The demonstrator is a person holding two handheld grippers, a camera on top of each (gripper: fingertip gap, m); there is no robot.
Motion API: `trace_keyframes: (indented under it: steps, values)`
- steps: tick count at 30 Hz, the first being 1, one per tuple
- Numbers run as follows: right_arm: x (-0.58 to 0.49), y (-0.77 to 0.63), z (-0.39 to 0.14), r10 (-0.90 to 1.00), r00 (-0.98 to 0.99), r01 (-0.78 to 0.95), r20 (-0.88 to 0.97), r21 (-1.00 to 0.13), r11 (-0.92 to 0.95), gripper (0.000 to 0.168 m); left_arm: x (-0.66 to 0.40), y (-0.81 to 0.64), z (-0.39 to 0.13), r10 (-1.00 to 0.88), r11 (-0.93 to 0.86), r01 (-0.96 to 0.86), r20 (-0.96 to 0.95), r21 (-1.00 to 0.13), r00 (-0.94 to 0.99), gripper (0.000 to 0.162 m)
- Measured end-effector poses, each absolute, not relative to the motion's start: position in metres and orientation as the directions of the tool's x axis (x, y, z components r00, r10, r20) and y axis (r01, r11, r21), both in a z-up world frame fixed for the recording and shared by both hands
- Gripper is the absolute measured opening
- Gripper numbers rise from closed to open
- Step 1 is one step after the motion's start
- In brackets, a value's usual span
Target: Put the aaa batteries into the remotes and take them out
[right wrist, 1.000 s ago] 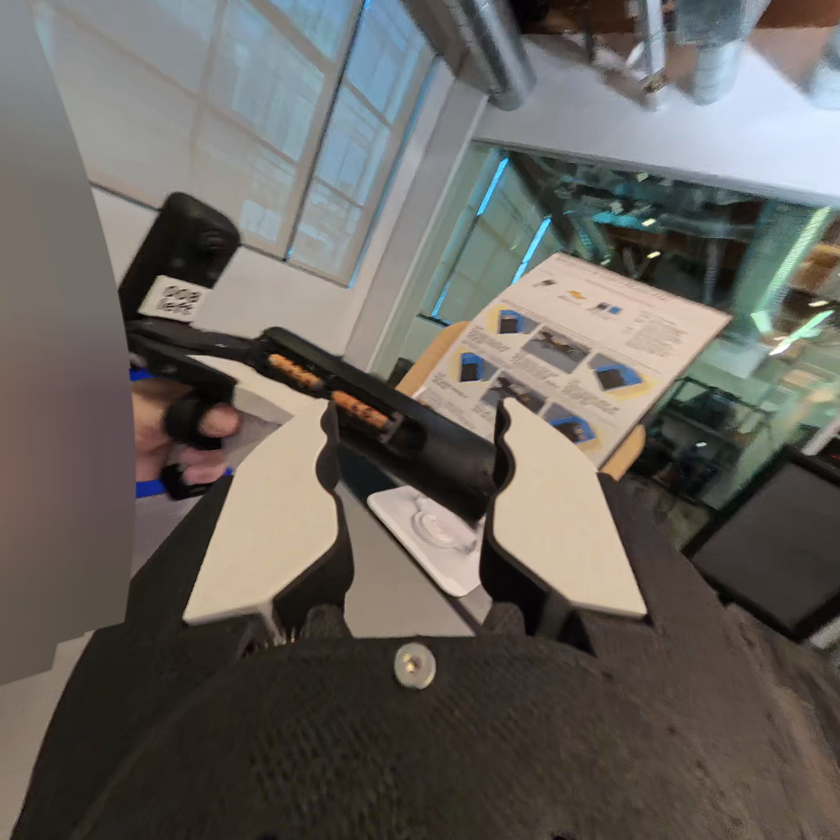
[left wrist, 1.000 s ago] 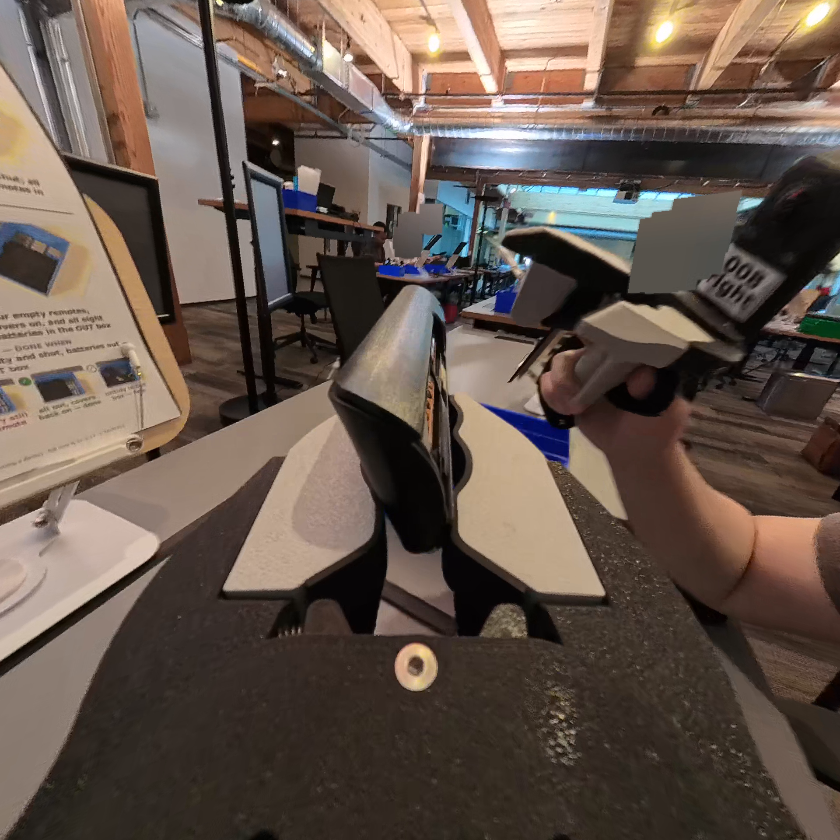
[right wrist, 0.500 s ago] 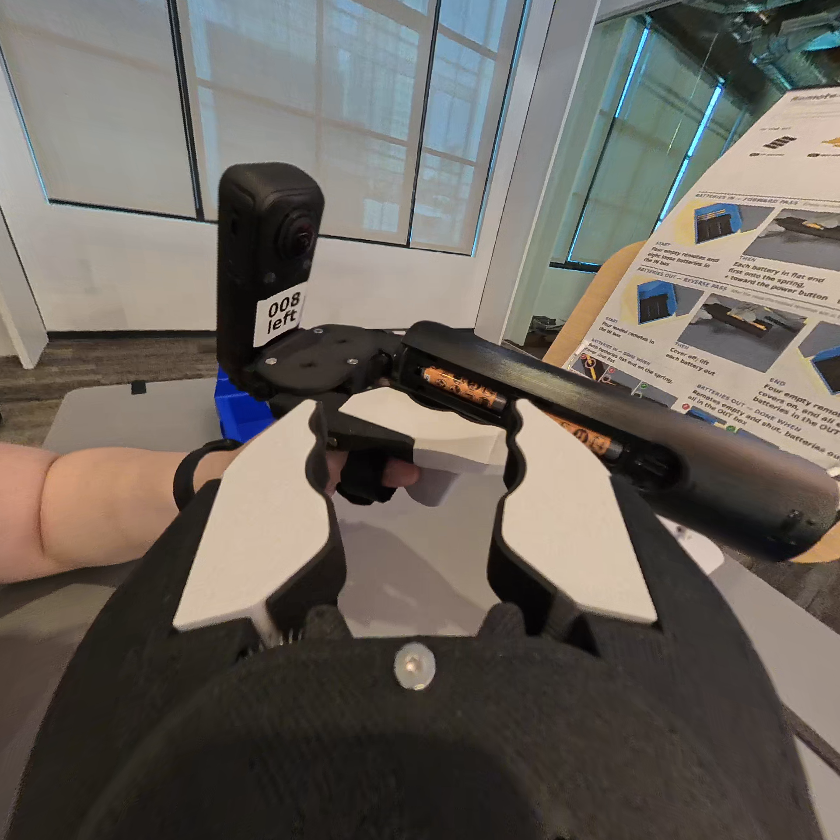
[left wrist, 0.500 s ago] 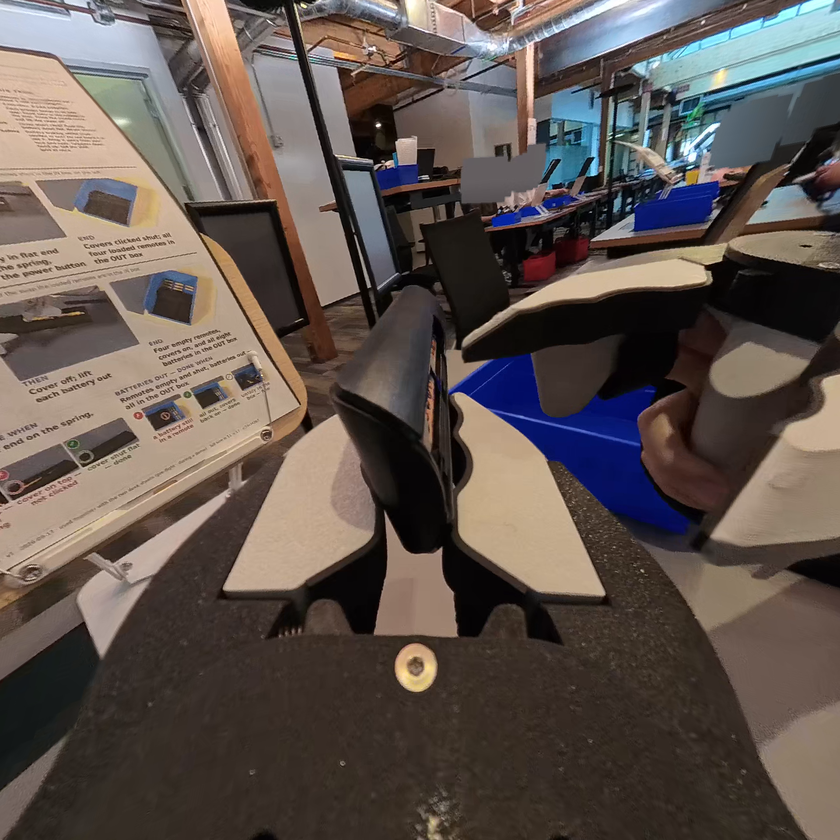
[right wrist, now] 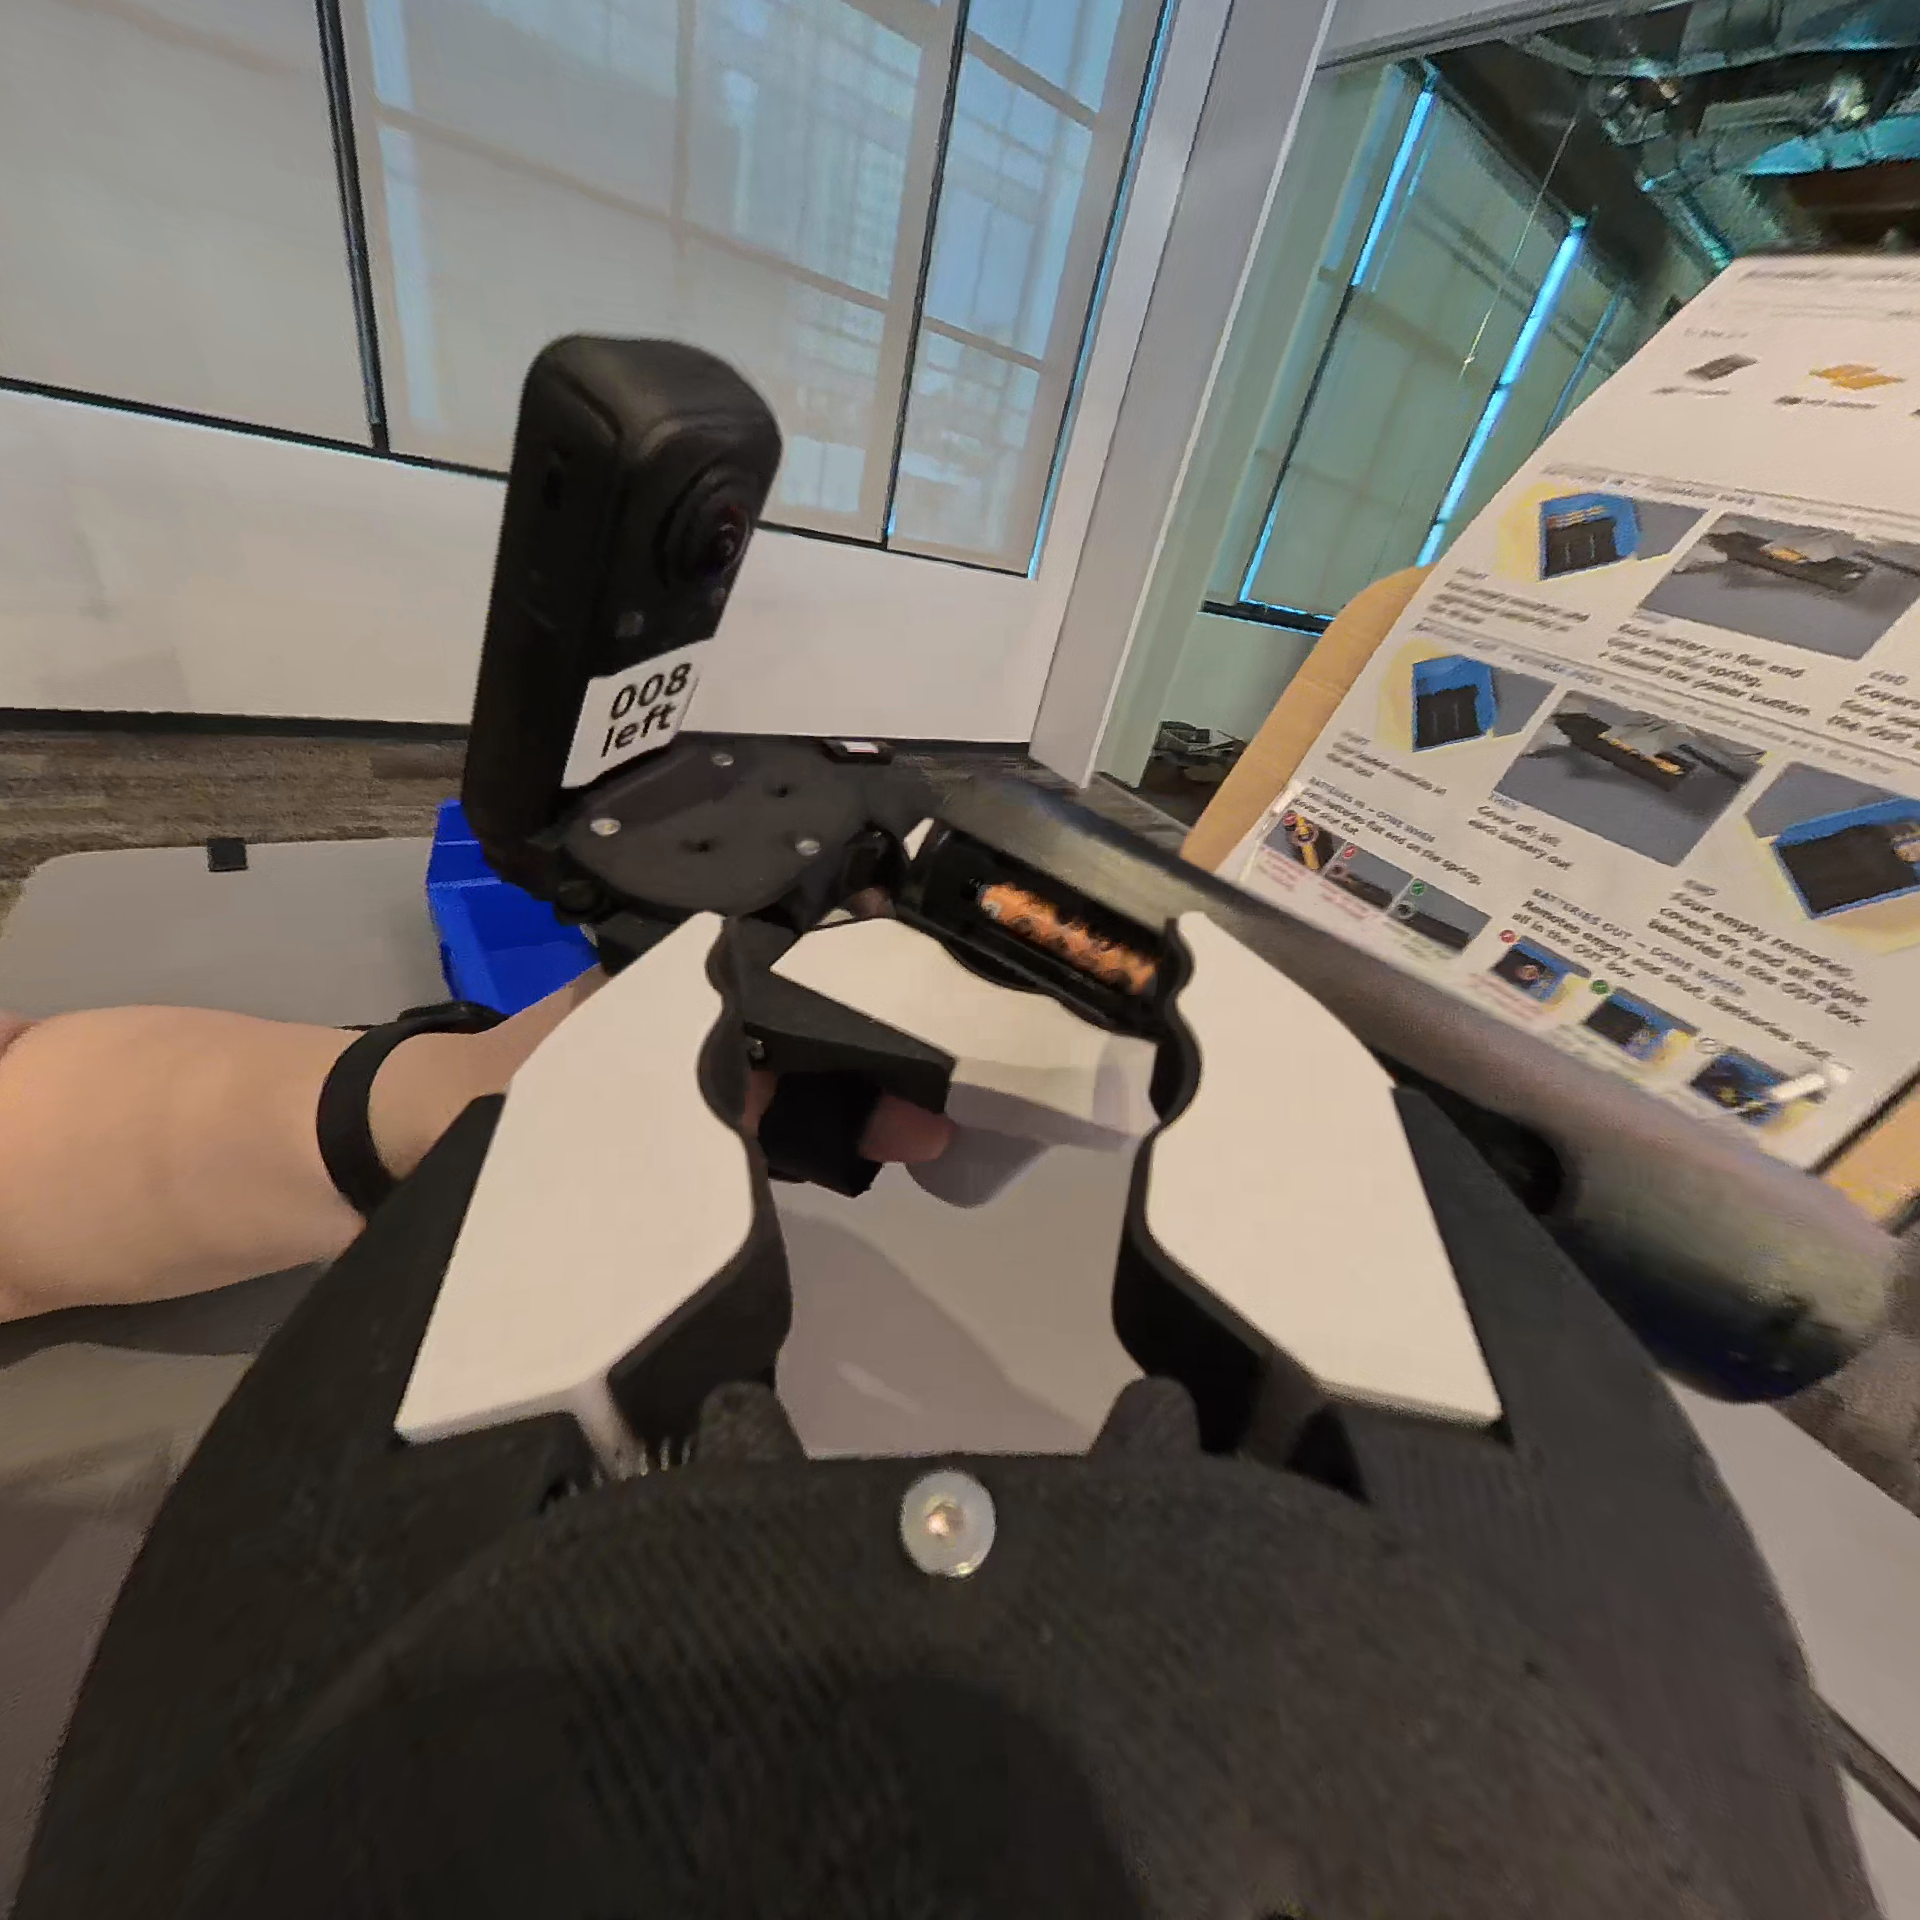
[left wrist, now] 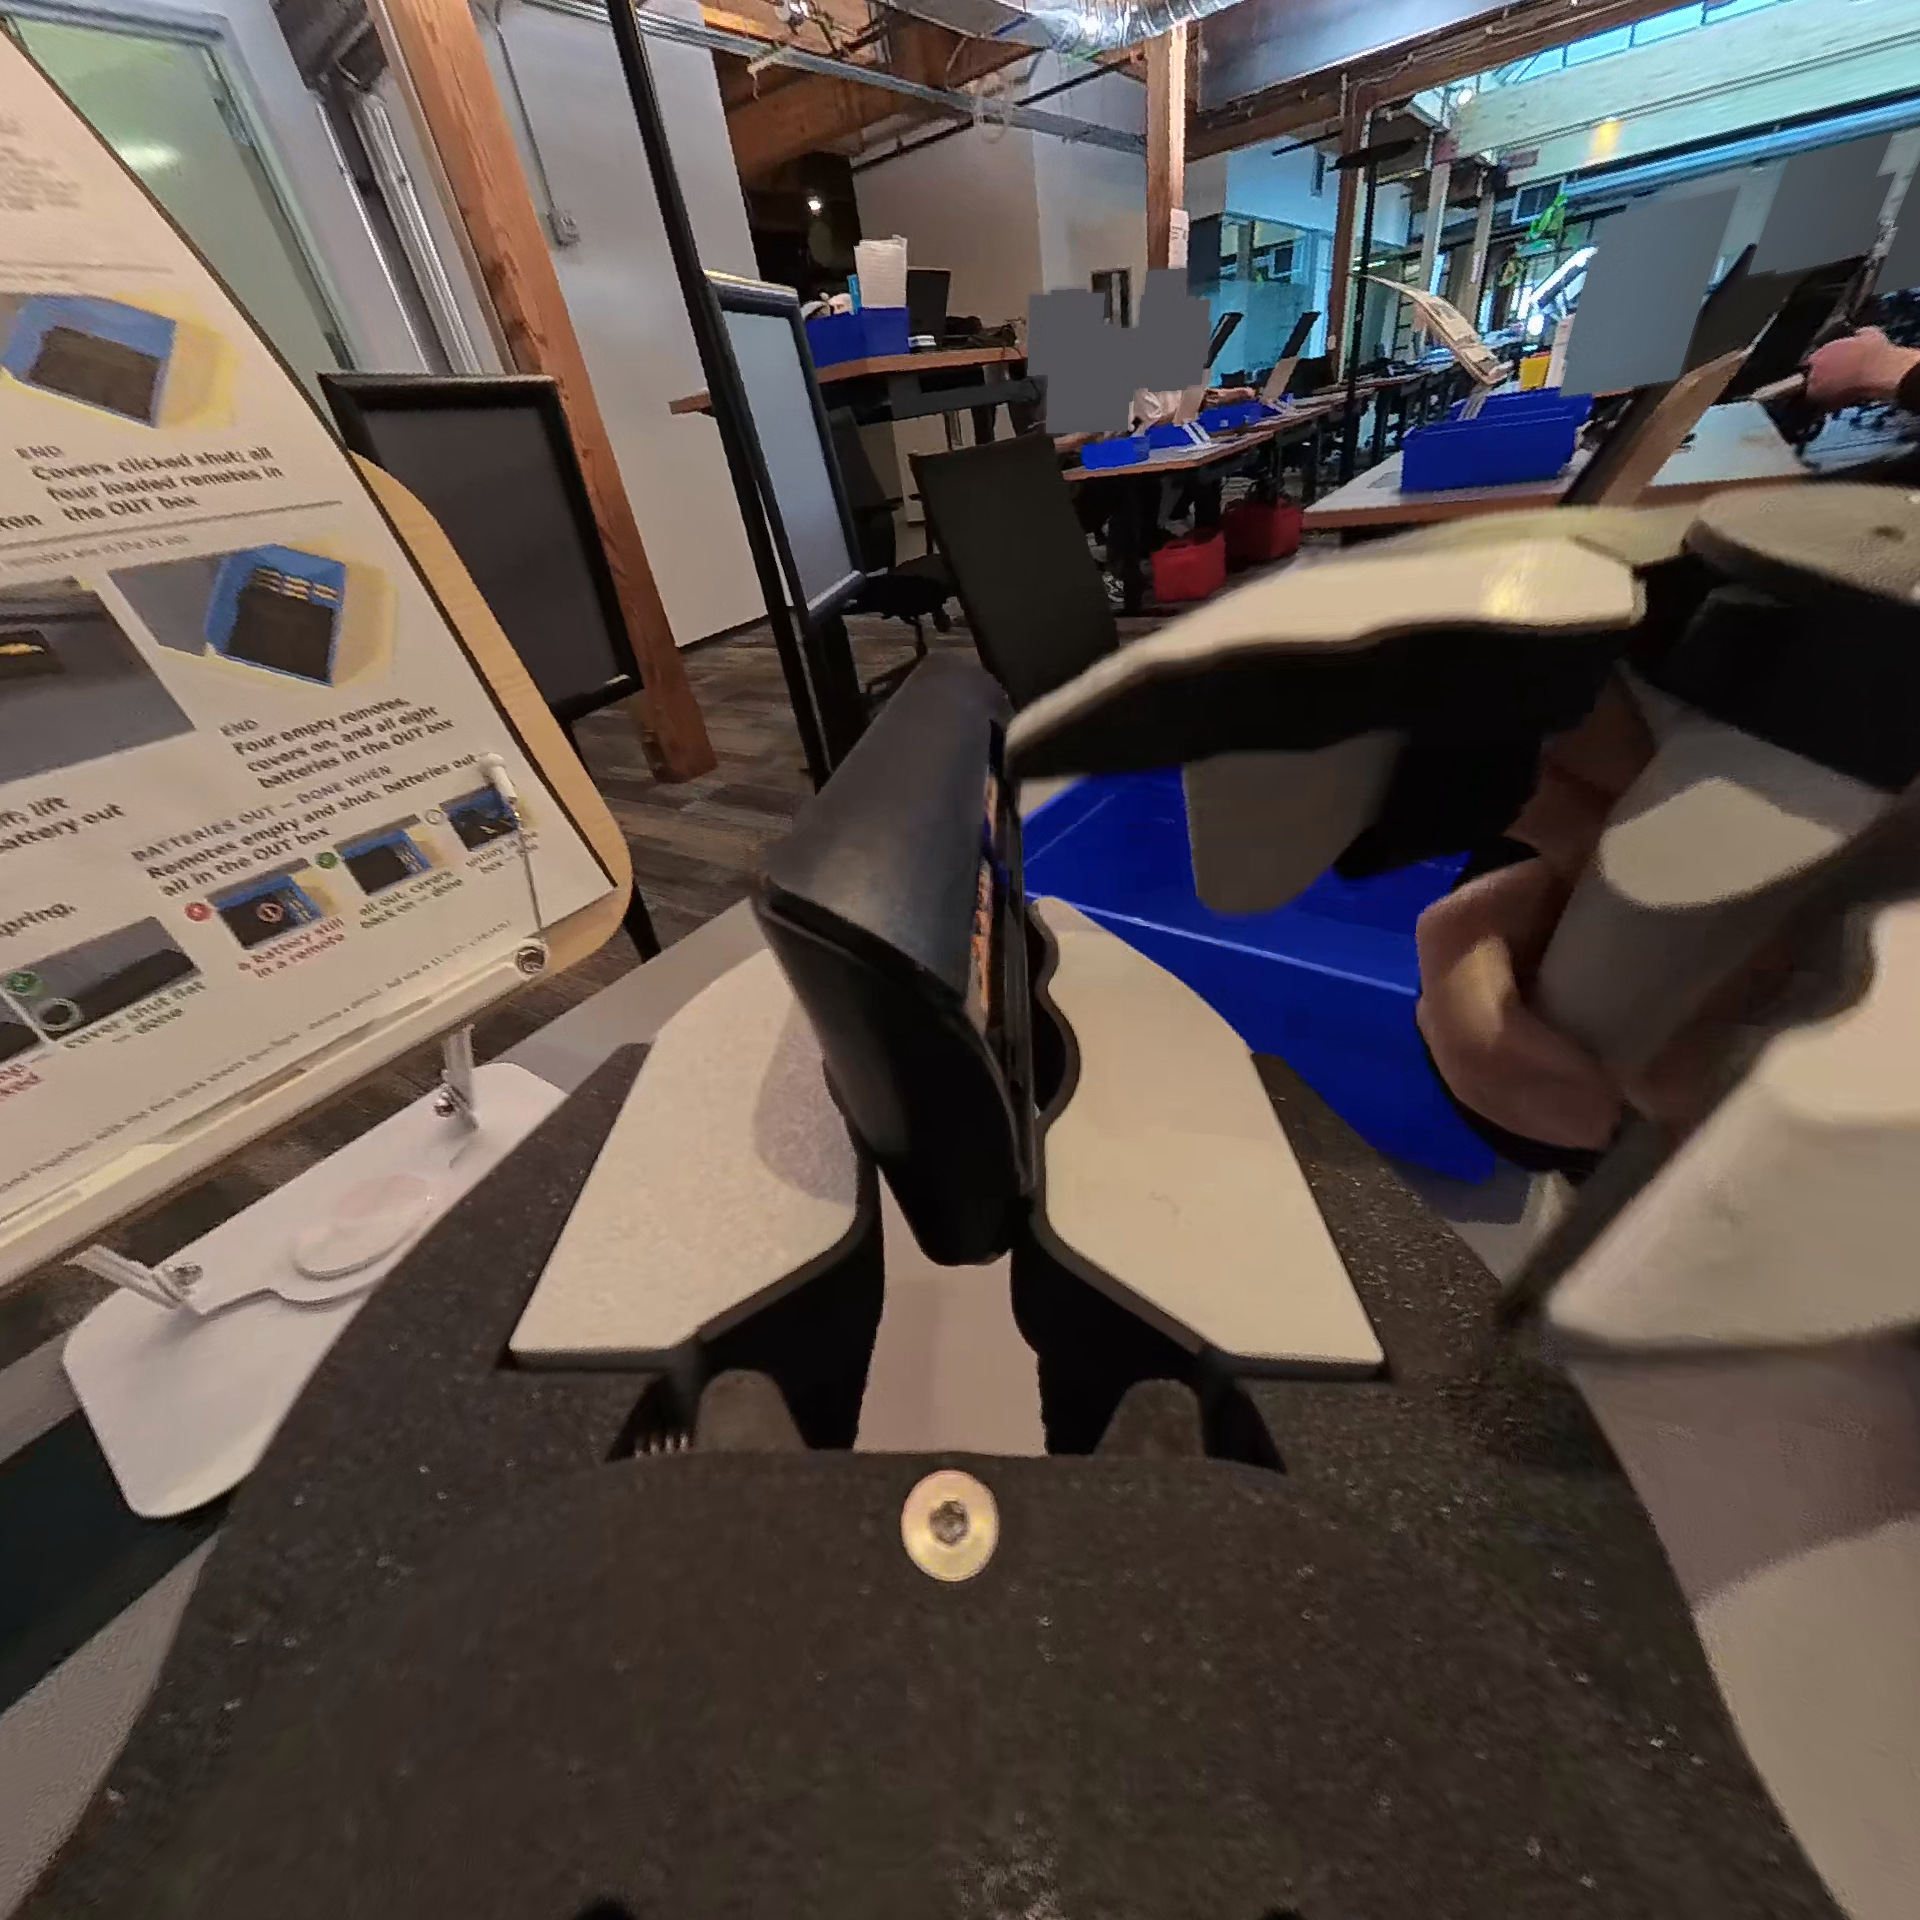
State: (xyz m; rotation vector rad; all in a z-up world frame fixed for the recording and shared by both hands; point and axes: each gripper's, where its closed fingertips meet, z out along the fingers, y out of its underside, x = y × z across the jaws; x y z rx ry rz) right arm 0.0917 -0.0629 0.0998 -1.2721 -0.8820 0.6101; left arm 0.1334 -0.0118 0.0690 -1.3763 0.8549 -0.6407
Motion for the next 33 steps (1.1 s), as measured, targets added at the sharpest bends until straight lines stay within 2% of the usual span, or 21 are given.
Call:
trace_keyframes:
  steps: [6, 12, 22, 29, 33]
  values:
    - [0.132, -0.031, 0.111, 0.62, 0.736, 0.138, 0.269, -0.958, 0.252, 0.077, 0.141, -0.011, 0.057, -0.806, 0.115, -0.155, -0.184, -0.981, 0.562, 0.025]
    - [0.125, -0.023, 0.095, 0.653, 0.715, 0.165, 0.25, -0.968, 0.19, 0.084, 0.15, -0.017, 0.05, -0.828, 0.093, -0.16, -0.165, -0.983, 0.535, 0.024]
    - [0.121, -0.022, 0.09, 0.759, 0.644, 0.052, 0.099, -0.995, 0.085, 0.084, 0.153, -0.024, 0.052, -0.859, 0.054, -0.137, -0.116, -0.989, 0.498, 0.024]
    - [0.124, -0.027, 0.096, 0.72, 0.641, 0.172, 0.265, -0.964, 0.202, 0.084, 0.157, -0.029, 0.051, -0.879, 0.074, -0.136, -0.129, -0.988, 0.46, 0.024]
    - [0.124, -0.03, 0.097, 0.722, 0.622, 0.212, 0.302, -0.953, 0.215, 0.082, 0.16, -0.033, 0.053, -0.887, 0.076, -0.129, -0.126, -0.989, 0.443, 0.024]
